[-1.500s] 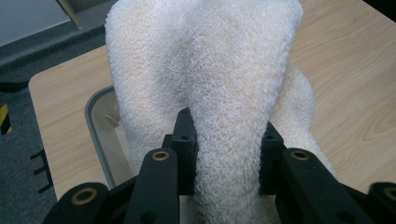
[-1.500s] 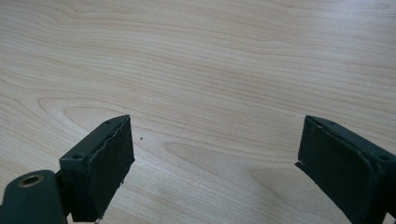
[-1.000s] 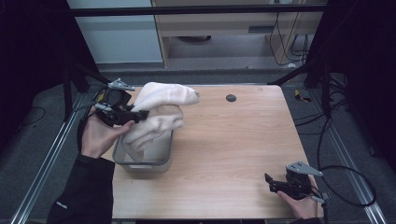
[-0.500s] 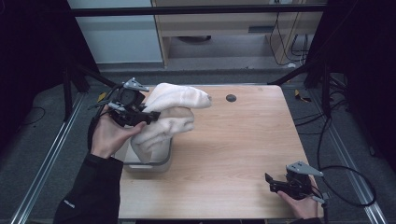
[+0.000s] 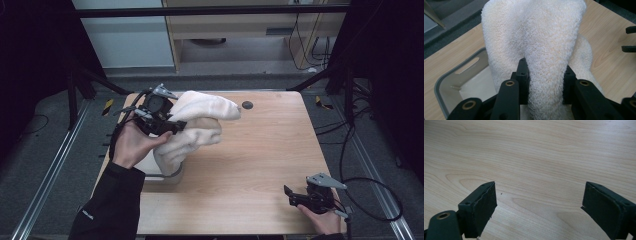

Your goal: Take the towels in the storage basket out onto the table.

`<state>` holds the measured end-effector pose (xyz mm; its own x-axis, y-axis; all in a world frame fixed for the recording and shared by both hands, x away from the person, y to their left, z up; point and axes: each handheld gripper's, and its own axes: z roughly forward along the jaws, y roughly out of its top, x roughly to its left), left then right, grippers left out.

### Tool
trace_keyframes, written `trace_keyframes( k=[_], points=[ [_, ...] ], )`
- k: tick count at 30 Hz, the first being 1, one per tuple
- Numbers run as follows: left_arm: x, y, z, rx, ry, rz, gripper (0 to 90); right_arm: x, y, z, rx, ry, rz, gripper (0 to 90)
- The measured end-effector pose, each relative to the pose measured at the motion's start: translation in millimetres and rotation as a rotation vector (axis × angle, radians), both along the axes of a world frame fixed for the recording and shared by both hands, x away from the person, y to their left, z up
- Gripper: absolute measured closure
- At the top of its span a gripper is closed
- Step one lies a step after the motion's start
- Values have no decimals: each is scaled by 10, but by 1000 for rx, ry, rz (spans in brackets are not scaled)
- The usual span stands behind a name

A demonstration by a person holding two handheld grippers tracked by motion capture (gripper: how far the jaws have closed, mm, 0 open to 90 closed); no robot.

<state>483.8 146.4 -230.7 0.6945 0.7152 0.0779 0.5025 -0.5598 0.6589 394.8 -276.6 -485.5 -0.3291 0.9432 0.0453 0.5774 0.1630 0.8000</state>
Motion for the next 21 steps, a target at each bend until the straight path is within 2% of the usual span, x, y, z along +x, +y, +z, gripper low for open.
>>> trace_keyframes(
  k=[21],
  points=[
    [8,-605,-148,30,15,-95,683,-9,-9,5,6,-12,1,118]
  ],
)
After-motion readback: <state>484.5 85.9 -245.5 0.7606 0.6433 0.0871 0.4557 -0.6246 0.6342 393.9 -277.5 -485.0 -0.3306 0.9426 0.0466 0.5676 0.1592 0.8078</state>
